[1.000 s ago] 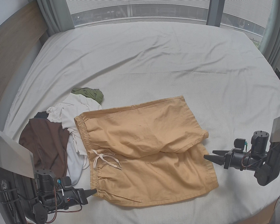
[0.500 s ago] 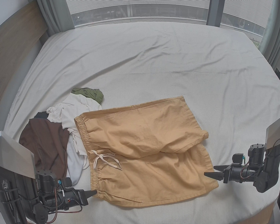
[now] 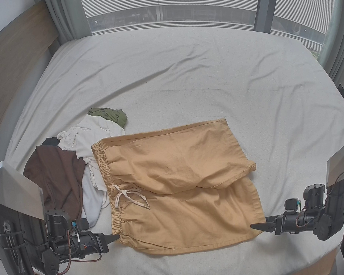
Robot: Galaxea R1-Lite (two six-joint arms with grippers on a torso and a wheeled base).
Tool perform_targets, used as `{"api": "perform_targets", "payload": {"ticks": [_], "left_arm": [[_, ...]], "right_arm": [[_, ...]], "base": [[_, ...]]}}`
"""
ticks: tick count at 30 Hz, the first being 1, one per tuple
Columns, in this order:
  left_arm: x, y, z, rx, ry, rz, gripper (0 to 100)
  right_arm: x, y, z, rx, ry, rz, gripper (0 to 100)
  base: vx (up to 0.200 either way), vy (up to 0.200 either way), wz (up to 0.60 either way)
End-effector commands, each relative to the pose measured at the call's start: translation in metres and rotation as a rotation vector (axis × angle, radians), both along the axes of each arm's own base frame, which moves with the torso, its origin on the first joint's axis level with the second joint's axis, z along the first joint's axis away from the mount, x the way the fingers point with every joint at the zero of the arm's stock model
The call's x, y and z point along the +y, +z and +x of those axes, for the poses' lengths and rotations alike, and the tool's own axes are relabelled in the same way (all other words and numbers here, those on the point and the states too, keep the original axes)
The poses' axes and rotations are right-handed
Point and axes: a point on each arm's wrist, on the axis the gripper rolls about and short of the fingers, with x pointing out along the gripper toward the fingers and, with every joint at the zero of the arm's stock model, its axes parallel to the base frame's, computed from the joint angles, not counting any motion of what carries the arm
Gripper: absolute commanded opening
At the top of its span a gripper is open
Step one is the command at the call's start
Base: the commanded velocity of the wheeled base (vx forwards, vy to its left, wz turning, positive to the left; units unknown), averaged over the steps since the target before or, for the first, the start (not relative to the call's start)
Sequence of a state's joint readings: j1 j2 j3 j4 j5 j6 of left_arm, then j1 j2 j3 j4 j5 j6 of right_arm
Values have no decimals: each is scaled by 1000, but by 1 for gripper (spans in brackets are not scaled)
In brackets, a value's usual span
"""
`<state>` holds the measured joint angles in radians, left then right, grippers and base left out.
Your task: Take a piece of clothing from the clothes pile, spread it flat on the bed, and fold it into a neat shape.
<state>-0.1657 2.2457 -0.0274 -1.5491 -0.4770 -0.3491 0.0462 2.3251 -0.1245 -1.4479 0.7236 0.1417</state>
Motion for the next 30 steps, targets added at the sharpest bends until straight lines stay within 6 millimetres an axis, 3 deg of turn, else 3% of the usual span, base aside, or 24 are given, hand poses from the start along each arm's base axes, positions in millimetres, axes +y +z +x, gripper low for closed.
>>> {"api": "perform_targets", "payload": {"ticks": [1,2,3,21,30], "left_arm": [[0,0,0,3,0,0,0],[0,0,0,2,0,0,0],[0,0,0,2,0,0,0],[0,0,0,1,-1,2,0],[0,1,0,-3,-1,1,0]], "right_arm": [[0,-2,-2,19,0,-1,100],[0,-3,-3,26,0,-1,100],[0,-3,-4,27,0,-2,0],[0,1,-6,22,2,-1,0],[8,14,-14,-7,40,2,0]], "base": [[0,0,0],[0,0,0],[0,0,0],[0,0,0],[0,0,0]]}}
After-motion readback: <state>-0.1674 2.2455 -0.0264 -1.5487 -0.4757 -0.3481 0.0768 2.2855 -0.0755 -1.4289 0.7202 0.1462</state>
